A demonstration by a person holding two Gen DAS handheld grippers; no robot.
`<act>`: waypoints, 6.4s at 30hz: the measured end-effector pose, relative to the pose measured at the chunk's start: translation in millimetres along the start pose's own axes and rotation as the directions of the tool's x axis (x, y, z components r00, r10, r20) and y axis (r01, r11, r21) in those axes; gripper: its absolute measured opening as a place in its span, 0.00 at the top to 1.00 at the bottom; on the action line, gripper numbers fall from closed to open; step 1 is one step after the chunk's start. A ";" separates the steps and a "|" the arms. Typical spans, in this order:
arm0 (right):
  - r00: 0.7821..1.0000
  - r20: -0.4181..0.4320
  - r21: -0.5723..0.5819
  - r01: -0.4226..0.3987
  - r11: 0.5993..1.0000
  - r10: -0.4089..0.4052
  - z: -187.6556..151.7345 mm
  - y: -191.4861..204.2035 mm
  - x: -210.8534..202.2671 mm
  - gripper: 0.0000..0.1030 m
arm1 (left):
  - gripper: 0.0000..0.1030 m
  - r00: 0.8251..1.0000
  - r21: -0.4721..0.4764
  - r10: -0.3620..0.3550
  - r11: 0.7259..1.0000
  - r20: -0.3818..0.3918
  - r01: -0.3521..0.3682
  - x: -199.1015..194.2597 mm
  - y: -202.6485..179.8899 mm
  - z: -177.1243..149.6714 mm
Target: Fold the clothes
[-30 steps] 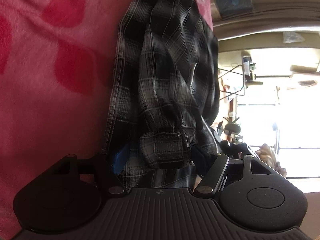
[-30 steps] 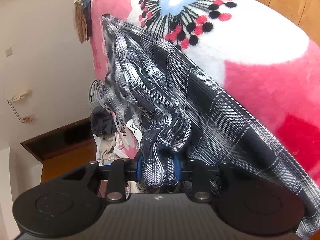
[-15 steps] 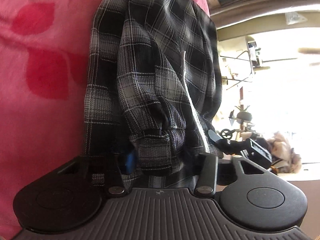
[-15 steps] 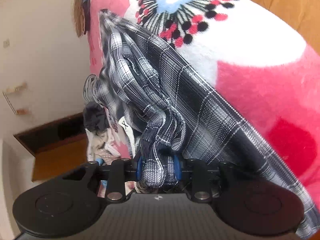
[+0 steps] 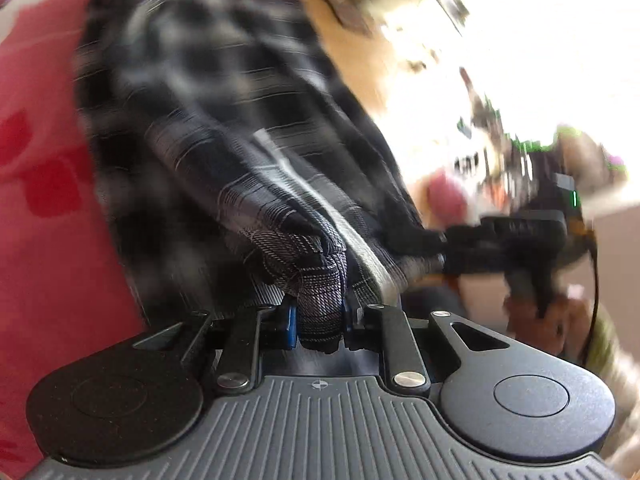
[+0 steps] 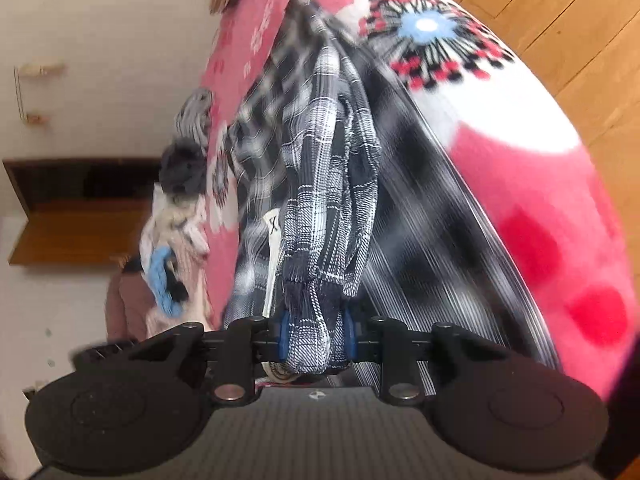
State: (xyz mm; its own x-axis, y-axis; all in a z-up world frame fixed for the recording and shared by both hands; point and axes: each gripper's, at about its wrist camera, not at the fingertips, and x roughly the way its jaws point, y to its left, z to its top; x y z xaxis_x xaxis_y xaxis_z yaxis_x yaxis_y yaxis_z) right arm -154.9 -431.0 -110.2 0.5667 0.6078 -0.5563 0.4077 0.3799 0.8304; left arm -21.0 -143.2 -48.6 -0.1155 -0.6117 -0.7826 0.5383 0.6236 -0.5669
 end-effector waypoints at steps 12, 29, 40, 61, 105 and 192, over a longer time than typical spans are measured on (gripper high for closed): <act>0.986 -0.098 -0.040 0.135 0.990 -0.138 -88.5 -26.6 -45.3 0.74 | 0.82 0.948 0.260 -0.073 0.952 -0.309 0.158 36.2 -42.7 -51.2; 0.919 -0.228 -0.223 0.271 0.936 -0.321 -110.1 -20.4 -38.1 0.74 | 0.82 0.828 0.344 -0.033 0.900 -0.560 0.268 81.7 -56.6 -78.0; 0.885 -0.277 -0.291 0.292 0.911 -0.373 -116.2 -15.3 -29.7 0.74 | 0.83 0.793 0.397 0.015 0.872 -0.609 0.288 78.7 -46.6 -88.6; 0.909 0.135 -0.649 0.382 0.659 -0.394 -119.8 71.9 -73.7 0.61 | 0.56 0.966 0.505 0.005 0.853 -0.259 0.131 0.9 -44.6 -53.6; 0.818 0.437 -0.653 0.575 0.493 -0.375 40.8 89.7 52.3 0.70 | 0.49 0.999 0.329 0.033 0.944 0.017 -0.036 8.1 18.5 -30.1; 0.870 0.461 -0.062 0.225 0.972 -0.171 184.8 24.3 62.7 0.94 | 0.49 0.954 0.183 0.167 0.959 0.248 -0.215 15.9 62.2 27.6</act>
State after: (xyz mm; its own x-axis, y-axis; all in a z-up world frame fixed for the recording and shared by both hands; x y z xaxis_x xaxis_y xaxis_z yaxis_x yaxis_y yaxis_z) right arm 22.8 -512.5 -130.9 0.7537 0.1422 -0.6416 0.4791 0.5493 0.6846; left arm 33.7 -127.6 -89.3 0.1865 -0.6002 -0.7778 0.6941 0.6408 -0.3281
